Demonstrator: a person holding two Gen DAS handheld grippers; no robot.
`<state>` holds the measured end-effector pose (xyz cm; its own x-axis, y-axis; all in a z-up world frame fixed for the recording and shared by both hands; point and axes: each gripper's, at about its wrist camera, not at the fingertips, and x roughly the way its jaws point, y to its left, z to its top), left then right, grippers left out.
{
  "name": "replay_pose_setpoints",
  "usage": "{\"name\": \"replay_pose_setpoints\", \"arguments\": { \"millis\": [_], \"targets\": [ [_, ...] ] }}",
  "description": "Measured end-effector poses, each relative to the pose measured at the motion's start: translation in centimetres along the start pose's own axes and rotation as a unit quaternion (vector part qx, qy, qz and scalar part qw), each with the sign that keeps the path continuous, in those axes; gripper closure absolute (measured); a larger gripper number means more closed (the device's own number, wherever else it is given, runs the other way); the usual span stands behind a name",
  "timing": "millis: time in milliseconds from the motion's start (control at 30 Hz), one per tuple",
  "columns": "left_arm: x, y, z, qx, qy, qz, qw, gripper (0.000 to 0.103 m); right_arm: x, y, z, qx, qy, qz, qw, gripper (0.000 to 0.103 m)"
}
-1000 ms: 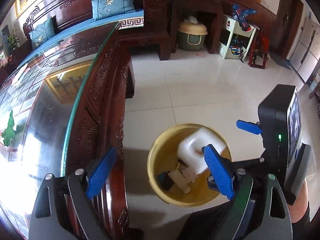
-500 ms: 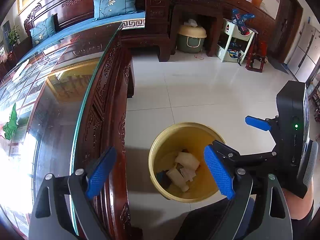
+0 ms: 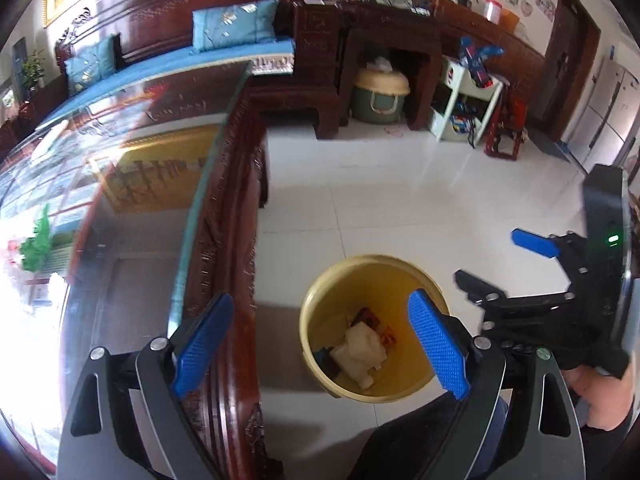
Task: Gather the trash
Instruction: 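Move both grippers back over the table, then grasp the clear plastic bag with the left gripper while the right grasps green crumpled paper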
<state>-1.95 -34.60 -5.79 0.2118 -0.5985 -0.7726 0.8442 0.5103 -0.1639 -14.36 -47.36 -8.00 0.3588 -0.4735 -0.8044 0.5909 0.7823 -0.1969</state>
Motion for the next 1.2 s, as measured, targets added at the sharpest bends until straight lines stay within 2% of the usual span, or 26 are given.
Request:
{"name": "replay_pose_setpoints", "arguments": {
  "millis": [167, 267, 400, 567, 767, 967, 1200],
  "targets": [
    [-3.5, 4.0, -1.1, -0.030, -0.042, 0.040, 0.9978, 0.014, -4.4, 3.4, 2.0, -0.030, -0.065, 0.014, 0.997, 0.015],
    [-5.6, 7.7, -2.3, -0.059, -0.059, 0.077, 0.9935, 0.014, -6.5, 6.5, 3.4, -0.049, -0.103, 0.043, 0.993, 0.015],
    [-7.6, 13.0, -3.6, -0.102, -0.064, 0.113, 0.9863, 0.012, -7.6, 11.2, 5.2, -0.076, -0.129, 0.085, 0.985, 0.012],
    [-9.6, 20.3, -4.6, -0.159, -0.072, 0.160, 0.9716, 0.011, -7.4, 18.1, 7.1, -0.112, -0.132, 0.143, 0.974, 0.011],
    [-10.5, 27.6, -4.6, -0.203, -0.075, 0.199, 0.9558, 0.011, -6.8, 24.7, 8.2, -0.140, -0.124, 0.177, 0.966, 0.011],
    [-8.9, 30.4, -3.7, -0.205, -0.066, 0.196, 0.9569, 0.011, -5.3, 28.7, 8.8, -0.162, -0.108, 0.190, 0.962, 0.011],
    [-6.0, 32.8, -2.1, -0.210, -0.049, 0.206, 0.9544, 0.011, -3.2, 29.8, 9.1, -0.166, -0.088, 0.199, 0.962, 0.011]
  ]
}}
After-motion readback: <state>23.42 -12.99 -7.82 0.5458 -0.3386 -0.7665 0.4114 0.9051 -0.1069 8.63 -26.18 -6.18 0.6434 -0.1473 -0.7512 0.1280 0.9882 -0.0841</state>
